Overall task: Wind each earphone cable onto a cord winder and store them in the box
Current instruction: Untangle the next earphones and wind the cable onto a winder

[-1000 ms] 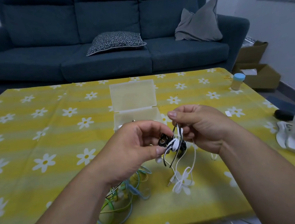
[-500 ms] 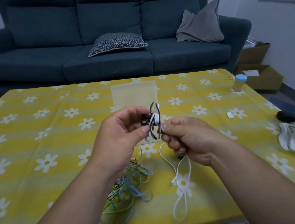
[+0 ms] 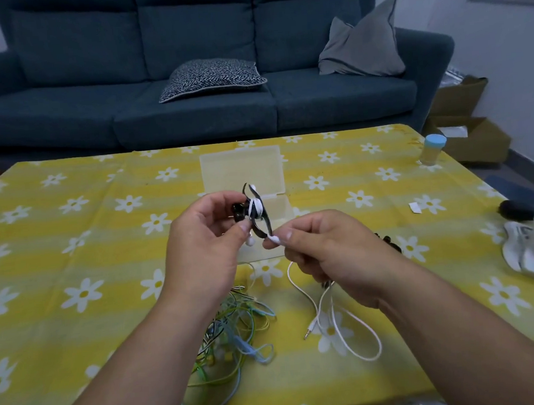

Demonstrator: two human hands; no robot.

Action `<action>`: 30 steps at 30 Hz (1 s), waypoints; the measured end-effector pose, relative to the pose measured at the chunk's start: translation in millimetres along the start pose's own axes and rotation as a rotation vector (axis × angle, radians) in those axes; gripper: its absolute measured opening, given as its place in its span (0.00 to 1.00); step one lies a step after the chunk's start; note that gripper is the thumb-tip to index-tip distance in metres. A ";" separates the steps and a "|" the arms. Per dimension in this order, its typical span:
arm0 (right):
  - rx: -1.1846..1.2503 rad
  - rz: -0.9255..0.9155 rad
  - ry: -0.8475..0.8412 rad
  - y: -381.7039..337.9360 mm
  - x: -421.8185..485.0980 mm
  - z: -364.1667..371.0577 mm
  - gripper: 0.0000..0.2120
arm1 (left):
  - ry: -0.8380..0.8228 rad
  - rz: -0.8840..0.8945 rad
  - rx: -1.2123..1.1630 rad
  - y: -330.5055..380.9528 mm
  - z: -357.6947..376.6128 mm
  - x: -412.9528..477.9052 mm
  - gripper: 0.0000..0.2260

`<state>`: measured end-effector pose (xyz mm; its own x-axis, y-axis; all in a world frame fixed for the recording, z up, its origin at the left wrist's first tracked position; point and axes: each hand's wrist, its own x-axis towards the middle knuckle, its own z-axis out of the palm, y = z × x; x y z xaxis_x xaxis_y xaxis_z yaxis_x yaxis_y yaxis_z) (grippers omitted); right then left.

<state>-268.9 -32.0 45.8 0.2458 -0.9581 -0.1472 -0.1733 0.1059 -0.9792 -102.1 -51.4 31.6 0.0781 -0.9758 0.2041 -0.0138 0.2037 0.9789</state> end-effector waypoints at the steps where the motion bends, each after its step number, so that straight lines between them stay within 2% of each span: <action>1: -0.008 0.002 0.012 -0.7 -0.1 -0.5 0.11 | 0.009 0.002 0.009 -0.9 0.1 0.4 0.14; 5: -0.067 0.001 0.024 -2.3 -1.7 0.2 0.10 | 0.040 0.052 0.131 -2.9 1.4 -0.6 0.14; 10: -0.012 0.007 0.094 -7.0 -2.2 0.6 0.14 | 0.052 0.137 0.308 -3.5 -0.7 -1.3 0.16; 14: 0.058 0.002 0.193 -9.8 1.2 -4.1 0.18 | -0.022 0.206 0.406 -3.0 -0.1 -2.7 0.18; 19: 0.051 -0.046 0.187 -12.9 0.3 -10.1 0.18 | -0.183 0.227 0.543 -3.8 2.6 -6.8 0.18; 21: 0.041 -0.065 0.205 -14.9 0.5 -15.8 0.15 | -0.236 0.176 0.492 -2.6 4.6 -9.1 0.18; 25: 0.022 -0.098 0.286 -13.2 2.5 -27.7 0.15 | -0.337 0.039 0.238 4.1 6.8 -12.4 0.17; 30: -0.136 -0.165 0.361 -8.7 4.2 -34.6 0.14 | -0.436 0.005 0.137 7.9 8.6 -15.7 0.17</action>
<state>-299.4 -46.1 58.6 -0.0655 -0.9936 0.0924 -0.2901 -0.0696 -0.9545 -112.0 -35.2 36.2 -0.3490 -0.9230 0.1621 -0.1468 0.2247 0.9633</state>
